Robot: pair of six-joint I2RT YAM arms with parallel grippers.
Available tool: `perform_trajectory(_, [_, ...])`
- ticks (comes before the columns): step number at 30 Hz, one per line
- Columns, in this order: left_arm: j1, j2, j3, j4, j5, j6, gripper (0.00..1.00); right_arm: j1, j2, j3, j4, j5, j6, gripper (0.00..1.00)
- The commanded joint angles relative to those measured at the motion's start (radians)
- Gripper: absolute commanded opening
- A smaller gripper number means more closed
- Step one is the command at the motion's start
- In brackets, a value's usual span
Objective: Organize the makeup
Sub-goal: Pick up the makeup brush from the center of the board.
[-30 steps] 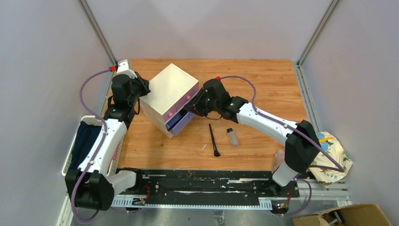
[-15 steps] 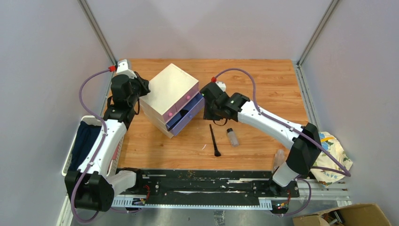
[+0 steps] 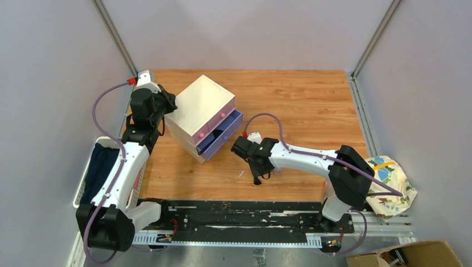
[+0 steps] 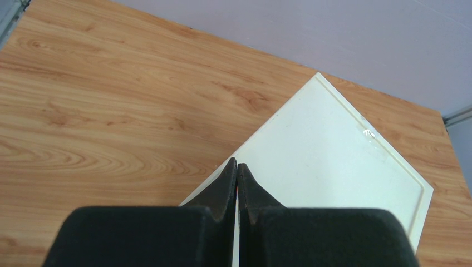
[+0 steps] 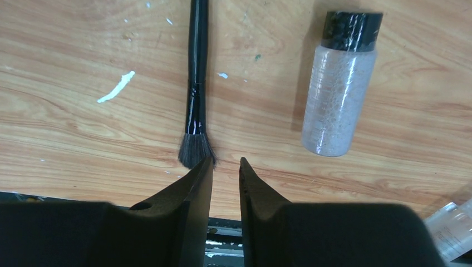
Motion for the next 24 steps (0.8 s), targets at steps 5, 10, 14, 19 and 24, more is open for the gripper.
perform_trajectory(5, [-0.007, -0.023, -0.018, -0.005, 0.0, 0.009, 0.0, 0.037, 0.016, -0.085, 0.067, -0.006, 0.032, 0.27])
perform_trajectory(10, [-0.007, -0.027, -0.02, -0.01, -0.004, 0.011, 0.0, 0.049, -0.003, -0.112, 0.121, -0.047, 0.053, 0.27])
perform_trajectory(14, [-0.007, -0.027, -0.02, -0.009, 0.0, 0.008, 0.0, 0.071, -0.005, -0.115, 0.139, -0.054, 0.068, 0.27])
perform_trajectory(19, [-0.008, -0.032, -0.027, -0.01, -0.002, 0.008, 0.0, 0.081, 0.016, -0.13, 0.159, -0.056, 0.097, 0.27])
perform_trajectory(24, [-0.009, -0.037, -0.038, -0.009, -0.003, 0.011, 0.0, 0.081, 0.035, -0.155, 0.178, -0.054, 0.12, 0.26])
